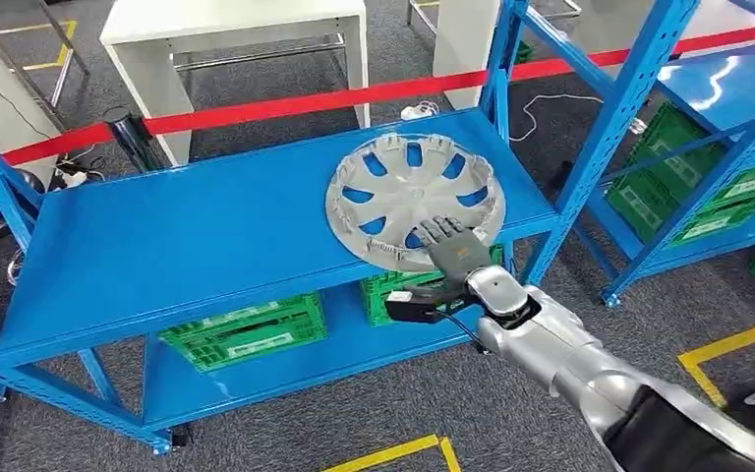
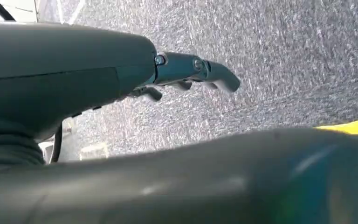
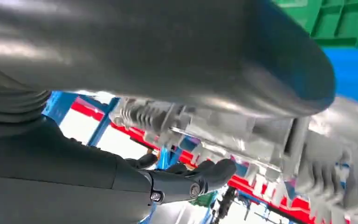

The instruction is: Take the parts from the cabinet and place them on the table.

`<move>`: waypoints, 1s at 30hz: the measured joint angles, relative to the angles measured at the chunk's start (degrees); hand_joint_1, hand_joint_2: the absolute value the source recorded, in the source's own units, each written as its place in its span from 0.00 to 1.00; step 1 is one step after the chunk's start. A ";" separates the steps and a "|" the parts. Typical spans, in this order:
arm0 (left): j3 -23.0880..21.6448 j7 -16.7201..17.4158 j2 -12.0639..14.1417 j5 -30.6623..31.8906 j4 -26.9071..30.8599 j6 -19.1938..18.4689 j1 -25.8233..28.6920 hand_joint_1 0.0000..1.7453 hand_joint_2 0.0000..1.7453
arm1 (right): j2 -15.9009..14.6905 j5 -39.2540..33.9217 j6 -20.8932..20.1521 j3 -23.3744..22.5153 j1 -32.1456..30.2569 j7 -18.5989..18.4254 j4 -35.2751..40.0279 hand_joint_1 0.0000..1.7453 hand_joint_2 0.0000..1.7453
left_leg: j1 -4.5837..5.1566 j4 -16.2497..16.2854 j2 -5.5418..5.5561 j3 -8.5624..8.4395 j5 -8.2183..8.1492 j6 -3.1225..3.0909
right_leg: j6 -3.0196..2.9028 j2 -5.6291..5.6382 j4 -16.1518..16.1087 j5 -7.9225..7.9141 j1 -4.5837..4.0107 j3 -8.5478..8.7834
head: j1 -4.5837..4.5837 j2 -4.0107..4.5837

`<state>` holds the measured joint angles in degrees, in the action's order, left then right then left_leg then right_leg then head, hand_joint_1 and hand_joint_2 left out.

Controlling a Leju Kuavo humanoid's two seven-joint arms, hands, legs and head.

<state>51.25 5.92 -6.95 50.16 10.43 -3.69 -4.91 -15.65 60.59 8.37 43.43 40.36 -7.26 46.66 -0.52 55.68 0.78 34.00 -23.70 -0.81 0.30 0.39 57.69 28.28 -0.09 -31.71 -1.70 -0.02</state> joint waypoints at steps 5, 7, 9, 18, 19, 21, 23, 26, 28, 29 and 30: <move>0.00 -0.07 -0.02 0.33 0.00 -0.02 0.22 0.00 0.00 | -2.51 0.02 1.46 -1.40 -4.85 -0.55 1.29 0.00 0.00 | -0.09 -0.51 -0.01 -1.19 -0.69 -0.09 | 1.55 -0.09 15.48 6.46 1.09 -8.62 | -0.31 0.00; 0.00 -0.07 0.00 0.37 0.00 -0.02 0.63 0.00 0.00 | -2.91 -0.04 2.03 -2.10 -5.87 -0.50 2.12 0.00 0.00 | -0.46 0.58 -0.13 -1.29 -1.58 0.55 | 2.23 -0.15 13.51 3.62 1.67 -8.45 | -0.28 0.00; 0.00 -0.09 0.00 0.59 0.00 -0.02 0.64 0.00 0.00 | -3.37 -0.15 2.16 -2.54 -6.59 -0.44 2.84 0.00 0.00 | -1.17 2.34 -0.17 -1.27 -3.00 1.48 | 3.10 -0.33 3.52 -1.97 2.35 -3.66 | -0.33 0.00; 0.15 -1.09 0.22 0.46 0.04 -0.02 0.54 0.00 0.00 | -3.50 -0.63 3.02 -4.79 -9.37 -0.63 5.29 0.00 0.00 | -1.18 10.72 -0.41 1.47 -8.83 4.20 | -0.82 -0.24 2.05 -0.30 1.77 -1.43 | 0.02 0.00; 0.33 -1.11 0.26 0.39 0.04 -0.02 0.58 0.00 0.00 | -3.46 -0.65 3.10 -5.05 -9.65 -0.74 5.47 0.00 0.00 | -1.16 15.54 -0.40 4.00 -10.82 4.22 | -0.99 -0.32 2.05 -0.18 1.67 -1.41 | 0.04 0.00; 0.39 -1.11 0.26 0.33 0.04 -0.02 0.79 0.00 0.00 | -3.30 -0.76 3.10 -5.40 -10.13 -1.16 5.53 0.00 0.00 | -1.15 20.77 -0.41 7.09 -11.42 4.20 | -1.09 -0.28 2.05 -0.04 1.61 -1.23 | 0.04 0.00; 0.42 -1.14 0.26 0.33 0.02 -0.02 0.83 0.00 0.00 | -3.19 -0.83 3.08 -5.78 -10.52 -1.33 5.53 0.00 0.00 | -1.21 16.14 -0.42 5.21 -7.28 4.08 | -0.77 -0.15 2.05 0.25 1.77 -0.78 | 0.09 0.00; 0.44 -1.18 0.15 0.31 -0.02 -0.02 0.61 0.00 0.00 | -2.98 -1.11 2.93 -6.50 -10.77 -1.53 5.53 0.00 1.00 | -1.04 4.39 -0.42 -0.33 -4.17 4.21 | 0.57 0.08 2.22 0.96 1.53 -0.29 | 0.30 0.00; 0.44 -1.31 0.00 0.31 -0.02 -0.04 0.58 0.00 0.00 | -2.98 -1.81 2.17 -7.04 -10.87 -1.75 5.53 0.00 1.00 | -1.40 4.15 -0.25 -0.58 -3.68 3.28 | 0.70 0.25 2.11 1.16 1.32 -0.20 | 0.22 0.00; 0.44 -1.33 -0.02 0.31 -0.02 -0.04 0.63 0.00 0.00 | -2.98 -1.92 1.88 -7.35 -11.27 -1.77 5.53 0.00 1.00 | -1.41 4.16 -0.29 -0.59 -3.66 3.20 | -0.91 0.26 1.79 1.11 1.26 -0.03 | 0.09 0.00; 0.46 -1.33 -0.02 0.33 -0.02 -0.04 0.64 0.00 0.00 | -2.83 -1.79 1.92 -7.70 -11.64 -2.03 5.55 0.00 1.00 | -1.35 4.16 -0.29 -0.61 -3.63 2.98 | -1.99 0.28 1.61 0.90 1.14 0.04 | 0.11 0.00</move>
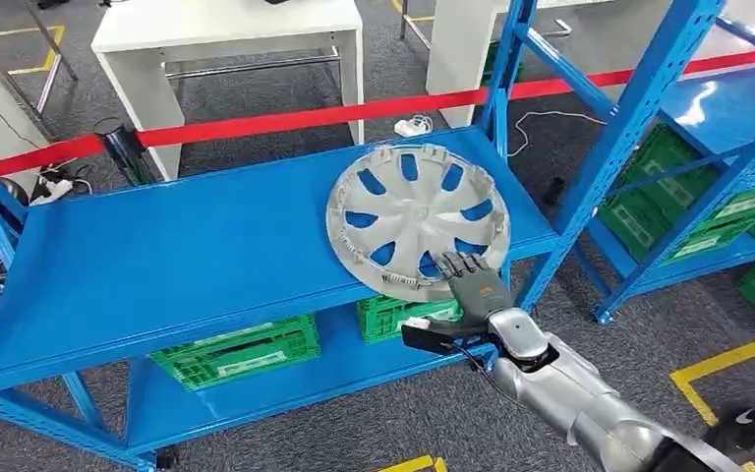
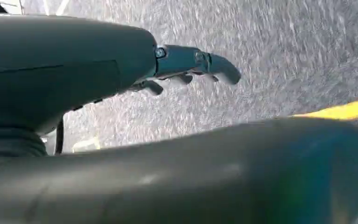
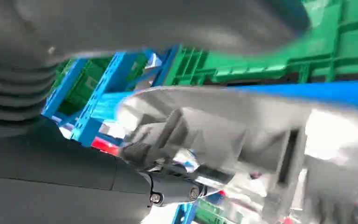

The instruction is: Take the parts from the cabinet and place them on the table.

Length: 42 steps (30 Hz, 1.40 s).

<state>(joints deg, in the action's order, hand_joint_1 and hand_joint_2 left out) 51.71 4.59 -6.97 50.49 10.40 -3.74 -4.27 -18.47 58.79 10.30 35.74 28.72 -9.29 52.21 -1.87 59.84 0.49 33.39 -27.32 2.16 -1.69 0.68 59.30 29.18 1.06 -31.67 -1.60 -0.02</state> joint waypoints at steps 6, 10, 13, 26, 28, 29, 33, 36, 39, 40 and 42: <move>0.00 -0.15 -0.20 0.61 0.02 0.00 -0.28 0.00 0.00 | 0.53 2.58 0.87 -1.95 -1.87 0.06 2.40 0.00 0.00 | 0.30 0.02 0.01 -0.04 -0.15 -1.12 | 1.37 -0.01 -1.30 -0.81 0.12 0.72 | 0.00 0.00; 0.00 -0.15 -0.17 0.68 0.02 0.00 -0.33 0.00 0.00 | 0.64 2.89 0.90 -2.74 -2.23 0.11 3.37 0.00 0.00 | 0.49 0.05 0.10 0.05 -0.20 -1.27 | 3.91 -0.04 -1.77 -0.86 0.45 0.92 | 0.00 0.00; 0.00 -0.15 -0.17 0.74 0.02 0.00 -0.34 0.00 0.00 | 0.70 3.30 2.64 -3.22 -2.70 0.44 4.28 0.00 0.00 | 0.53 0.03 0.17 0.09 -0.20 -1.27 | 4.08 -0.09 -1.75 -0.90 0.47 0.94 | 0.02 0.00; 0.11 -0.61 -0.61 0.53 0.02 -0.02 -0.65 0.00 0.00 | 3.30 5.20 1.62 -2.95 3.83 0.59 7.63 0.00 1.00 | 0.48 -0.30 0.20 0.12 -0.08 -1.10 | 4.02 -0.08 -1.58 -0.78 0.42 0.63 | 0.02 0.00; 0.26 -0.68 -0.59 0.50 0.02 -0.02 -0.59 0.00 0.00 | 4.35 4.68 1.18 -2.56 3.79 -0.96 7.37 0.00 1.00 | 0.48 -0.33 0.28 0.12 -0.08 -1.09 | 3.96 -0.11 -1.58 -0.73 0.42 0.62 | 0.04 0.00; 0.33 -0.68 -0.57 0.50 0.02 -0.02 -0.52 0.00 0.00 | 4.55 4.48 0.94 -2.49 3.79 -1.34 7.30 0.00 1.00 | 0.48 -0.33 0.34 0.12 -0.08 -1.09 | 3.94 -0.15 -1.57 -0.71 0.42 0.63 | 0.02 0.00; 0.46 -0.81 -0.46 0.55 0.02 0.00 -0.17 0.00 0.00 | 4.83 1.66 -1.86 -2.45 3.58 -1.84 6.84 0.00 1.00 | 0.48 -0.35 0.39 0.15 -0.09 -1.09 | 3.92 -0.18 -1.57 -0.66 0.42 0.63 | 0.02 0.00; 0.83 -1.03 -0.33 0.70 0.02 0.00 -0.12 0.00 0.00 | 4.85 0.22 -3.63 -2.45 2.92 -1.84 6.45 0.00 1.00 | 0.49 -0.35 0.40 0.16 -0.09 -1.09 | 3.94 -0.18 -1.58 -0.65 0.43 0.62 | 0.02 0.00; 0.92 -1.20 -0.22 0.70 0.02 0.00 -0.08 0.00 0.00 | 4.85 -0.09 -4.37 -2.45 2.42 -1.95 5.99 0.00 1.00 | 0.49 -0.35 0.40 0.17 -0.09 -1.08 | 3.94 -0.18 -1.58 -0.64 0.43 0.61 | 0.02 0.00; 0.94 -1.29 -0.20 0.70 0.02 0.00 -0.06 0.00 0.00 | 4.85 -0.17 -4.66 -2.45 2.33 -2.14 5.75 0.00 1.00 | 0.49 -0.35 0.40 0.16 -0.09 -1.08 | 3.94 -0.18 -1.58 -0.64 0.43 0.60 | 0.02 0.00; 0.96 -1.44 -0.13 0.70 0.02 0.00 0.00 0.00 0.00 | 4.85 -0.22 -4.94 -2.45 2.20 -2.43 5.11 0.00 1.00 | 0.48 -0.35 0.39 0.16 -0.09 -1.08 | 3.94 -0.18 -1.58 -0.64 0.42 0.58 | 0.02 0.00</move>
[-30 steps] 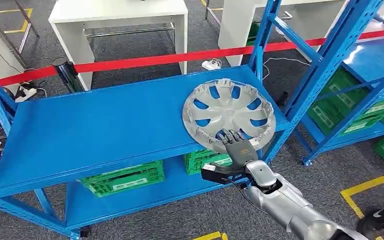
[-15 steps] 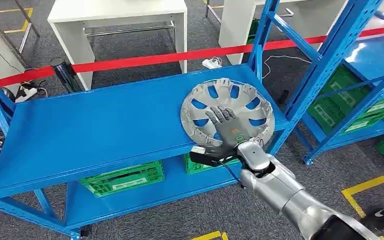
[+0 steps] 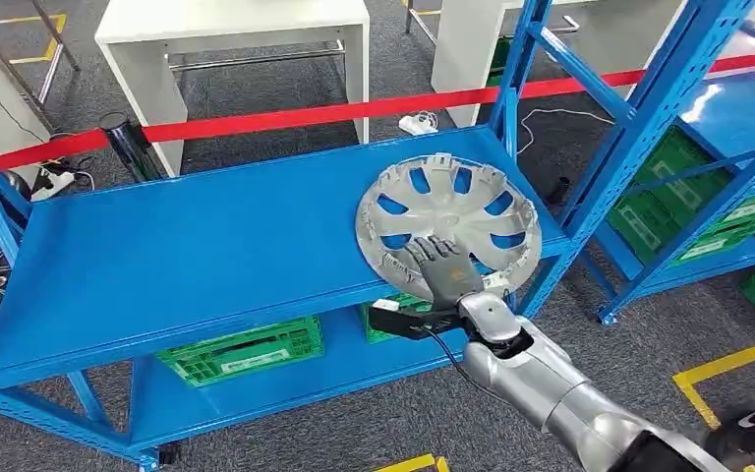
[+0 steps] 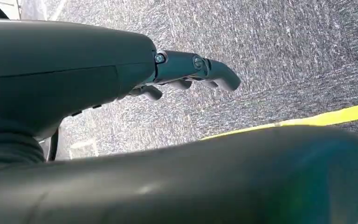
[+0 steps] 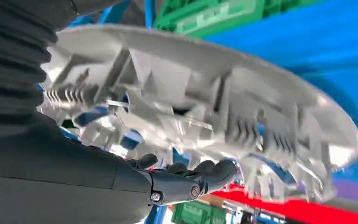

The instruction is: Take the parts from the cabinet and place them on the table.

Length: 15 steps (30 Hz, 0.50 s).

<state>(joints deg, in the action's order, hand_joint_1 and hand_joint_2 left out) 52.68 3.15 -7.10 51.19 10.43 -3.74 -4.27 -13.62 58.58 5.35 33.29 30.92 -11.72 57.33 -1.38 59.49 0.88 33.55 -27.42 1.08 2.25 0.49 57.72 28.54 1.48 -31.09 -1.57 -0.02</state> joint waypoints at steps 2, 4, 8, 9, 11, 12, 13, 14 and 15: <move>0.00 -0.26 0.07 0.00 0.00 0.00 0.11 0.00 0.00 | -0.06 -0.13 -0.33 0.00 -0.21 -0.44 -0.55 0.00 1.00 | 0.00 0.00 -0.01 0.00 0.00 0.00 | 0.00 0.00 0.00 0.00 0.00 -0.01 | 0.00 0.00; 0.02 -0.26 0.17 0.00 0.00 0.00 0.20 0.00 0.00 | -0.15 -0.13 -0.44 0.00 -0.61 -0.63 -0.94 0.00 1.00 | 0.00 0.00 -0.01 0.00 0.00 0.00 | 0.00 0.00 0.00 0.00 0.00 -0.01 | 0.00 0.00; 0.13 -0.37 0.42 0.00 0.00 -0.02 0.25 0.00 0.00 | -0.50 -0.33 -1.05 -0.07 -1.36 -1.92 -1.31 0.00 1.00 | 0.00 0.00 -0.02 -0.01 0.00 0.00 | 0.00 0.01 0.00 0.00 0.00 -0.02 | 0.00 0.00; 0.26 -0.39 0.48 0.00 0.00 -0.02 0.26 0.00 0.00 | -0.63 -0.37 -1.09 -0.11 -1.58 -2.25 -1.29 0.00 1.00 | 0.00 0.00 -0.02 -0.01 0.00 0.00 | -0.01 0.01 0.00 0.01 0.00 -0.02 | 0.00 0.00; 0.42 -0.41 0.59 0.02 0.00 -0.02 0.32 0.00 0.00 | -0.94 -0.57 -1.29 -0.24 -2.12 -2.71 -1.29 0.00 1.00 | 0.00 0.00 -0.02 -0.03 0.00 0.00 | -0.01 0.01 0.00 0.04 0.00 0.01 | 0.00 0.00; 0.46 -0.41 0.68 0.02 -0.02 -0.02 0.36 0.00 0.00 | -1.14 -0.74 -1.42 -0.28 -2.33 -3.06 -1.29 0.00 1.00 | 0.00 -0.01 -0.01 -0.04 0.00 0.00 | 0.00 0.01 0.00 0.05 0.00 0.00 | 0.00 0.00; 0.48 -0.41 0.77 0.02 -0.02 -0.02 0.44 0.00 0.00 | -1.29 -0.92 -1.44 -0.28 -2.54 -3.23 -1.29 0.00 1.00 | -0.01 -0.01 -0.01 -0.06 -0.01 0.00 | 0.00 0.00 0.00 0.06 0.00 0.01 | 0.00 0.00; 0.48 -0.41 0.85 0.04 -0.02 -0.02 0.49 0.00 0.00 | -1.42 -1.11 -1.49 -0.28 -2.73 -3.41 -1.29 0.00 1.00 | 0.00 -0.01 -0.02 -0.07 -0.01 0.00 | 0.00 0.01 0.00 0.06 0.00 0.01 | 0.00 0.00; 0.50 -0.41 0.90 0.04 -0.02 -0.02 0.51 0.00 0.00 | -1.44 -1.27 -1.53 -0.28 -2.89 -3.50 -1.29 0.00 1.00 | 0.00 -0.01 -0.02 -0.07 -0.01 -0.01 | 0.00 0.01 0.00 0.06 0.00 0.01 | 0.00 0.00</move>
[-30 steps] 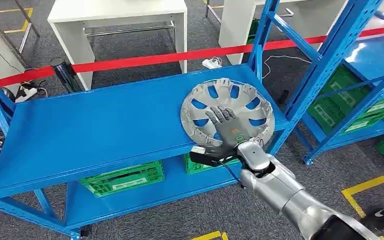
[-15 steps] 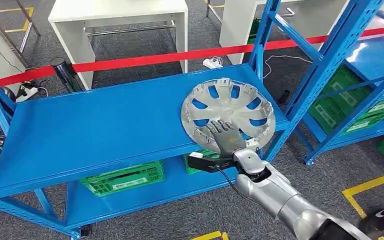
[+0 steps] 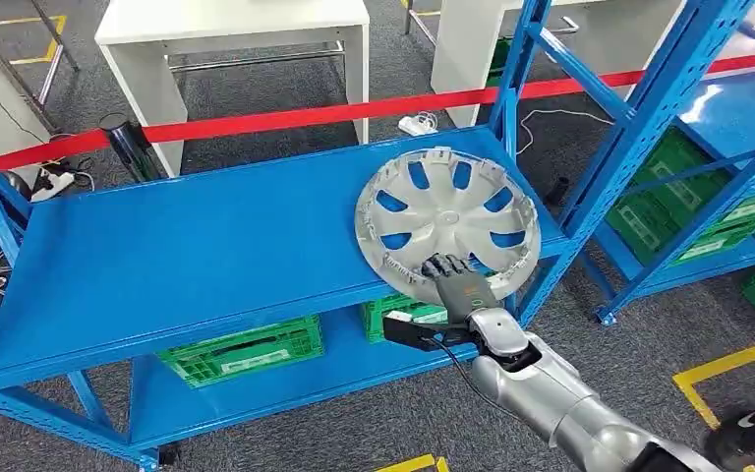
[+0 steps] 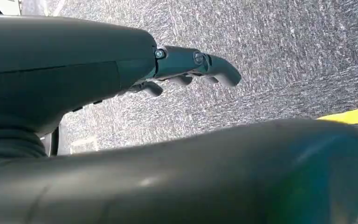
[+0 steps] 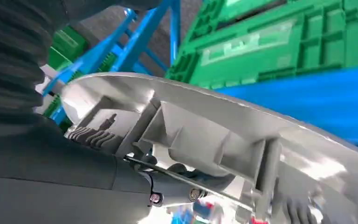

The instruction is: Take the parts from the cabinet and place them on the table.

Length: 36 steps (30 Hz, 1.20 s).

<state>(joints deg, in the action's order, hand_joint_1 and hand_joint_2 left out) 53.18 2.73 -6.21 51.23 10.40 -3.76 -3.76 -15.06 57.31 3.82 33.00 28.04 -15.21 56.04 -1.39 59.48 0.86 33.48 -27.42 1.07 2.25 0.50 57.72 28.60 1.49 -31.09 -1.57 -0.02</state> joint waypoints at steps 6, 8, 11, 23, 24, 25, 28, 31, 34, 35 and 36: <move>0.28 -0.22 0.35 -0.02 -0.07 0.02 0.09 0.00 0.00 | -0.09 -1.09 0.15 0.00 -0.34 -0.33 -0.02 1.00 1.00 | 0.00 0.00 -0.01 -0.04 0.01 0.01 | 0.01 0.01 0.00 -0.02 0.00 0.08 | 0.00 0.00; 0.28 -0.48 0.42 -0.02 -0.09 0.02 0.11 0.00 0.00 | -0.09 -1.70 0.59 0.00 -0.29 -0.13 -0.02 1.00 1.00 | 0.00 0.00 -0.01 -0.07 0.01 0.01 | 0.00 0.01 0.00 -0.02 0.00 0.10 | 0.00 0.00; 0.31 -0.55 0.46 -0.02 -0.15 0.02 0.11 0.00 0.00 | -0.09 -2.34 1.20 0.00 0.21 0.18 -0.02 1.00 1.00 | -0.01 0.00 0.00 -0.18 0.01 0.01 | 0.00 0.00 0.00 0.00 -0.01 0.17 | 0.00 0.00; 0.35 -0.63 0.48 -0.09 -0.20 0.02 0.15 0.00 0.00 | -0.07 -2.56 2.01 0.00 0.53 0.42 -0.04 1.00 1.00 | -0.01 -0.01 -0.01 -0.24 -0.01 0.01 | 0.00 0.00 0.00 0.03 -0.01 0.23 | 0.00 0.00; 0.35 -0.63 0.48 -0.11 -0.20 0.02 0.16 0.00 0.00 | -0.07 -2.56 2.01 0.00 0.53 0.42 -0.04 1.00 1.00 | -0.01 -0.01 0.00 -0.23 -0.01 0.01 | 0.00 0.00 0.00 0.03 -0.01 0.23 | 0.00 0.00; 0.37 -0.63 0.50 -0.20 -0.22 0.02 0.17 0.00 0.00 | -0.07 -2.56 2.16 0.00 0.54 0.42 -0.04 1.00 1.00 | -0.01 -0.01 0.00 -0.27 -0.01 0.01 | 0.00 0.00 0.00 0.03 -0.01 0.27 | 0.00 0.00; 0.44 -0.63 0.50 -0.22 -0.22 0.02 0.18 0.00 0.00 | -0.07 -2.56 2.17 0.02 0.57 0.42 -0.04 1.00 1.00 | -0.01 -0.01 0.00 -0.34 -0.01 0.01 | -0.01 0.00 0.00 0.03 -0.01 0.33 | 0.00 0.00; 0.50 -0.63 0.50 -0.22 -0.24 0.02 0.19 0.00 0.00 | -0.07 -2.56 2.16 0.02 0.57 0.40 -0.04 1.00 1.00 | -0.01 -0.01 0.00 -0.34 -0.01 0.01 | 0.00 0.00 0.00 0.05 -0.01 0.33 | 0.00 0.00; 1.00 -0.44 0.50 -0.24 -0.24 0.07 0.19 0.00 0.00 | 0.00 -2.49 2.18 0.00 0.44 0.04 -0.04 1.00 1.00 | -0.01 -0.01 0.01 -0.36 -0.01 0.01 | 0.00 0.00 0.00 0.05 -0.01 0.37 | 0.00 0.00; 1.07 -0.42 0.50 -0.22 -0.26 0.07 0.21 0.00 0.00 | 0.02 -2.40 2.19 0.00 0.34 -0.04 -0.02 1.00 1.00 | -0.01 -0.01 0.01 -0.38 -0.01 0.01 | 0.01 -0.01 0.00 0.05 -0.01 0.39 | 0.00 0.00; 1.18 -0.37 0.50 -0.22 -0.26 0.07 0.21 0.00 0.00 | 0.09 -2.34 2.21 0.00 0.23 -0.19 -0.02 1.00 1.00 | -0.01 -0.01 0.01 -0.41 -0.02 0.01 | 0.01 -0.01 0.00 0.05 -0.01 0.42 | 0.00 0.00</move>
<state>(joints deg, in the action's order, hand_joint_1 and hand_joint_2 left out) 54.36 2.36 -5.70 51.01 10.14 -3.69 -3.56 -14.97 54.97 6.03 33.00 28.27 -15.41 56.02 -1.40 59.47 0.87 33.08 -27.44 1.08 2.26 0.50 57.72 28.65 1.47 -30.67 -1.57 -0.02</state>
